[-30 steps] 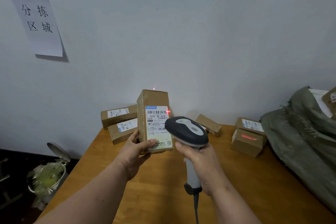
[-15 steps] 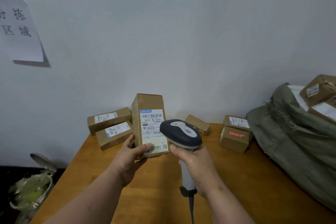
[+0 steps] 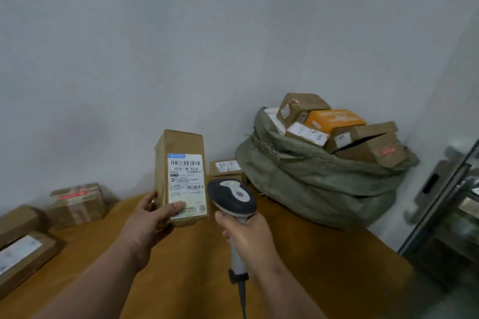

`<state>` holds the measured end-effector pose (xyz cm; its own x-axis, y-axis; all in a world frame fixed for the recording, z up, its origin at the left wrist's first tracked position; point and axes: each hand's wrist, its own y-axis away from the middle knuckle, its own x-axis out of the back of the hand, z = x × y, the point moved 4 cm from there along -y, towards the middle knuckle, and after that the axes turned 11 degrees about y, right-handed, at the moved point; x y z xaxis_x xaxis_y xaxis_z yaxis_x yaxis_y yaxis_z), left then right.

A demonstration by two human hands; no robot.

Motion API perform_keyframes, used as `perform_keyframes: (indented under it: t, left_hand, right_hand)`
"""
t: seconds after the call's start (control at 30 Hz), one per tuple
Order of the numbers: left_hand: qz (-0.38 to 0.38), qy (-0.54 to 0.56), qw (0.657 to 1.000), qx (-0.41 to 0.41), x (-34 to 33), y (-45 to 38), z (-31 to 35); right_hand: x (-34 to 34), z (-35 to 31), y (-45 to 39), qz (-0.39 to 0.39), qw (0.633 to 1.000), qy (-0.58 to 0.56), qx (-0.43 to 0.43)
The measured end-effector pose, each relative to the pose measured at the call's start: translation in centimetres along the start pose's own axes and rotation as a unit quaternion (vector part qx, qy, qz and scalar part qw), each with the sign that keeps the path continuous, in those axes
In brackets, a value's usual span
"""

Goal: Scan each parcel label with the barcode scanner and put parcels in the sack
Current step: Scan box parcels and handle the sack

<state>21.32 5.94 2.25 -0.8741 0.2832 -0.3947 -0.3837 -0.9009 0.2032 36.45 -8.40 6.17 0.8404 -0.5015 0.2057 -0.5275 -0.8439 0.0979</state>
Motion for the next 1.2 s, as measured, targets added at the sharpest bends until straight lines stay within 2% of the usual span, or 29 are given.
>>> perform_keyframes:
  t: [0.23,0.37,0.47,0.53,0.6,0.7,0.77,0.83,0.87,1.0,1.13,1.2]
  left_hand:
    - [-0.063,-0.042,0.997,-0.029,-13.0,-3.5,-1.3]
    - [-0.093,-0.115,0.985,-0.089,-21.3,-6.3,-1.3]
    - [-0.081,-0.208,0.961,-0.164,-28.6,-8.4,-0.8]
    - [-0.073,-0.273,0.932,-0.225,-33.3,-9.8,0.1]
    - [-0.074,-0.350,0.890,-0.282,-38.1,-11.5,0.8]
    - [-0.070,-0.471,0.801,-0.363,-44.6,-13.9,1.3]
    - [-0.081,-0.549,0.750,-0.360,-48.1,-15.0,0.8]
    - [-0.113,-0.600,0.715,-0.340,-50.8,-16.0,-0.5]
    - [-0.128,-0.602,0.713,-0.335,-51.7,-16.5,-1.2]
    - [-0.153,-0.525,0.768,-0.335,-54.1,-17.3,-2.5]
    - [-0.179,-0.485,0.788,-0.335,-54.7,-17.5,-2.6]
    - [-0.179,-0.442,0.815,-0.331,-54.0,-17.5,-2.5]
  right_hand:
    - [10.8,3.1,-2.7,0.159,0.985,-0.024,-0.055]
    - [16.5,4.5,-6.0,0.187,0.980,-0.039,-0.059]
    - [21.6,4.7,-9.4,0.201,0.977,-0.048,-0.054]
    - [24.7,4.1,-11.4,0.196,0.978,-0.052,-0.048]
    - [28.1,3.3,-13.1,0.196,0.978,-0.063,-0.033]
    - [33.0,1.9,-15.9,0.203,0.976,-0.073,0.017]
    - [35.4,1.5,-17.3,0.202,0.975,-0.082,0.036]
    - [37.0,2.0,-18.5,0.193,0.976,-0.096,0.029]
    - [37.7,2.3,-18.9,0.187,0.977,-0.101,0.026]
    - [38.9,2.8,-20.2,0.160,0.981,-0.106,0.028]
    - [39.1,2.7,-20.9,0.135,0.984,-0.114,0.030]
    - [39.1,2.5,-20.9,0.133,0.984,-0.111,0.038]
